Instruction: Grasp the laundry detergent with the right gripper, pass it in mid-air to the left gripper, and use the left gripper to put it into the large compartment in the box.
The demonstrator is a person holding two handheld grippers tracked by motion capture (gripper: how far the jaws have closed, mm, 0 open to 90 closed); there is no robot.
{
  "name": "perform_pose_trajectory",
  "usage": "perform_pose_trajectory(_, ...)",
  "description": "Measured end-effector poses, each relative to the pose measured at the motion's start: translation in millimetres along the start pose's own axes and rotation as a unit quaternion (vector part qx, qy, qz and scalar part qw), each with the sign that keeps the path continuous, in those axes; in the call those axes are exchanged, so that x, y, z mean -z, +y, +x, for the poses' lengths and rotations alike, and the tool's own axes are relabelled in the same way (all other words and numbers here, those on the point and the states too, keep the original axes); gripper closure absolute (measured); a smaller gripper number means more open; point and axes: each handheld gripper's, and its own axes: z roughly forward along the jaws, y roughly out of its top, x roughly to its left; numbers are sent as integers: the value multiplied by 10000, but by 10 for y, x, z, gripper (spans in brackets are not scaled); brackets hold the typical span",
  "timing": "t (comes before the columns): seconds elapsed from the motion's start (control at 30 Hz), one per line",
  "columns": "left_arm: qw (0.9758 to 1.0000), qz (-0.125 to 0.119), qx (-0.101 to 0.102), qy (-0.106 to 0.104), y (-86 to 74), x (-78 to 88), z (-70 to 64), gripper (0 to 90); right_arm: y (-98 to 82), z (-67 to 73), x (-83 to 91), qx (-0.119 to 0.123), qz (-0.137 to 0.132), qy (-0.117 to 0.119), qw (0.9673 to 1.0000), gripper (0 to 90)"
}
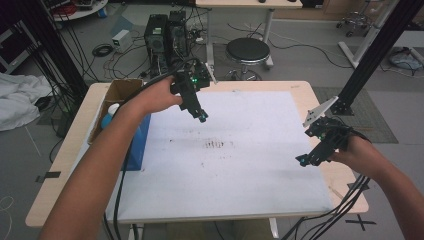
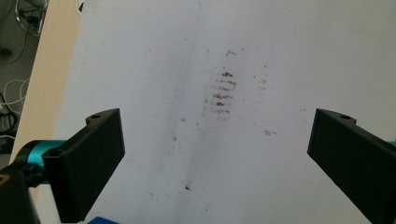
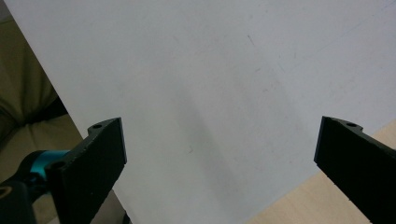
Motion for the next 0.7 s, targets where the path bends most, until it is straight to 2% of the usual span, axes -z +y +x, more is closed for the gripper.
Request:
perform_pose_trajectory(0.2, 10000, -37, 41, 61, 1, 4, 0, 39, 9, -2, -16, 25, -13, 8, 10000, 12)
perform_pose_trajectory(0.37, 10000, -92, -25, -30, 15, 4, -15, 39, 21, 0, -27, 42, 1, 28, 10000, 13)
perform_pose_trajectory(0.7, 9999, -103, -90, -57, 25, -2, -44, 39, 50, 6, -54, 78, 9, 52, 10000, 13)
